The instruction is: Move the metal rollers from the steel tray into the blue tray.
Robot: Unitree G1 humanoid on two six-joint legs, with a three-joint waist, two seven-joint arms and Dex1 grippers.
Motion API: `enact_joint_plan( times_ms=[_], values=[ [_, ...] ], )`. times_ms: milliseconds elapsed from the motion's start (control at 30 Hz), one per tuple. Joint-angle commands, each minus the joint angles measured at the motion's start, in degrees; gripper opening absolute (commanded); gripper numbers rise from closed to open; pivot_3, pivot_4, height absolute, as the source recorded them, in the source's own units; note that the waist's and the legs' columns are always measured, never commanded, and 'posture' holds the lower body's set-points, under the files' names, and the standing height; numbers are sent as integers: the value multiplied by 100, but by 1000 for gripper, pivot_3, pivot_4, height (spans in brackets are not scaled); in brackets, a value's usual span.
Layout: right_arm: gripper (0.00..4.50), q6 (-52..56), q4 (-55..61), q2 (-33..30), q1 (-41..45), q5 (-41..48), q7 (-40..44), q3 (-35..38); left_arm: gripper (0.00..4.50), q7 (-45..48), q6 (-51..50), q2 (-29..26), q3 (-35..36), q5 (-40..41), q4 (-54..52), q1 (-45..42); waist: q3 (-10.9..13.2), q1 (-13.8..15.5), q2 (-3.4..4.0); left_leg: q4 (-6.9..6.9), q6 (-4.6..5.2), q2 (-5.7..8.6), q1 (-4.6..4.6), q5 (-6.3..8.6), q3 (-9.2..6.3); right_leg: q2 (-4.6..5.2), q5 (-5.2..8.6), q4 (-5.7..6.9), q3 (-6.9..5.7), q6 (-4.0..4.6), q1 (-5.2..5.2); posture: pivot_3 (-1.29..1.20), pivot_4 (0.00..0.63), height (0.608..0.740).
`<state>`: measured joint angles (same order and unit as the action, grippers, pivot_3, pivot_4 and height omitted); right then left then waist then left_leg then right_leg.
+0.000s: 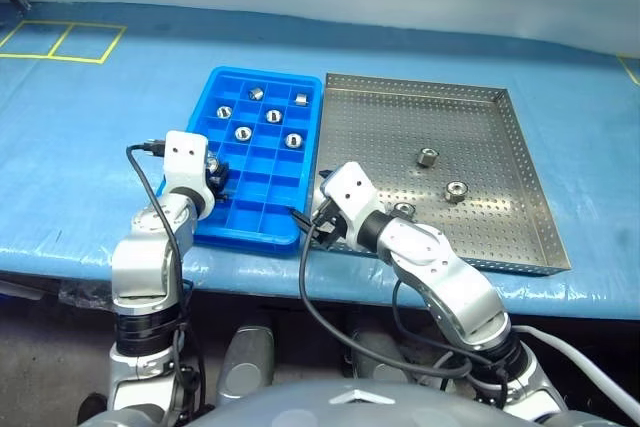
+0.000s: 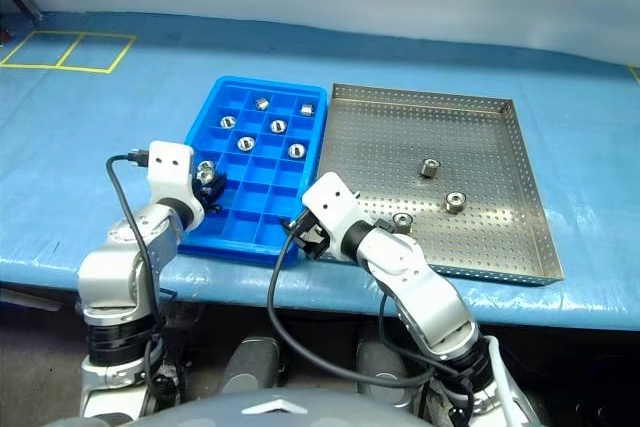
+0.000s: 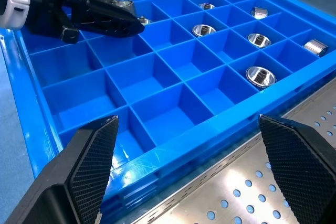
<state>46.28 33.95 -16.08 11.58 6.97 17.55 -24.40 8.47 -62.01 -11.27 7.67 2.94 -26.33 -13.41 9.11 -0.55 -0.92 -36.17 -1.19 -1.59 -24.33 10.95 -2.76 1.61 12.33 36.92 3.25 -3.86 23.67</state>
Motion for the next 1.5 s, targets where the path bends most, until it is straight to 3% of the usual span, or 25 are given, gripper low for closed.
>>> enact_joint_plan(
  times_ms=[33,167,200,400,600,1000,1167,1500],
  values=[
    [4500,-143,92,0,40,-66,34,-1,1870,-24,-182,6,-61,95,-358,55,0,-5,0,0,0,0,0,0,0,0,0,0,0,0,0,74,150,740],
    [4500,-103,155,5,-25,-104,-6,-2,1870,48,-277,12,-89,208,-268,47,0,-6,0,0,0,0,0,0,0,0,1,0,0,1,1,74,150,740],
    [4500,-84,184,4,-53,-125,-23,0,2587,74,-272,5,-105,239,-239,-2,0,-6,0,0,0,0,0,0,0,0,1,0,0,2,1,74,150,740],
    [4500,25,406,-26,-269,-184,-127,190,4407,268,83,-36,-419,392,78,-526,0,-5,-1,-3,-2,0,-1,-1,0,0,1,-1,0,2,-1,22,150,740],
    [4500,221,847,-209,-774,-215,-252,587,4461,923,585,-63,-946,699,748,-1283,-1,-45,-2,-5,-2,3,-6,-1,3,0,1,-5,4,2,1,-35,150,740],
    [4500,609,1637,-368,-1921,-389,-703,1302,4461,3936,2064,-961,-3017,792,2602,-2352,-2,-444,0,0,-1,1,-2,-1,18,-1,4,0,21,5,10,-185,150,740],
    [4500,657,1739,-239,-2072,-468,-902,1246,4461,4438,2095,-1020,-3499,647,2996,-2641,-2,-597,0,0,0,1,-4,0,24,-2,4,0,29,4,13,-224,150,740],
    [4500,608,1752,-136,-2134,-535,-1059,1224,4461,4572,2100,-810,-3985,148,3654,-2910,-1,-830,0,0,2,0,-4,1,28,-4,3,2,38,1,17,-238,150,740]
  ],
)
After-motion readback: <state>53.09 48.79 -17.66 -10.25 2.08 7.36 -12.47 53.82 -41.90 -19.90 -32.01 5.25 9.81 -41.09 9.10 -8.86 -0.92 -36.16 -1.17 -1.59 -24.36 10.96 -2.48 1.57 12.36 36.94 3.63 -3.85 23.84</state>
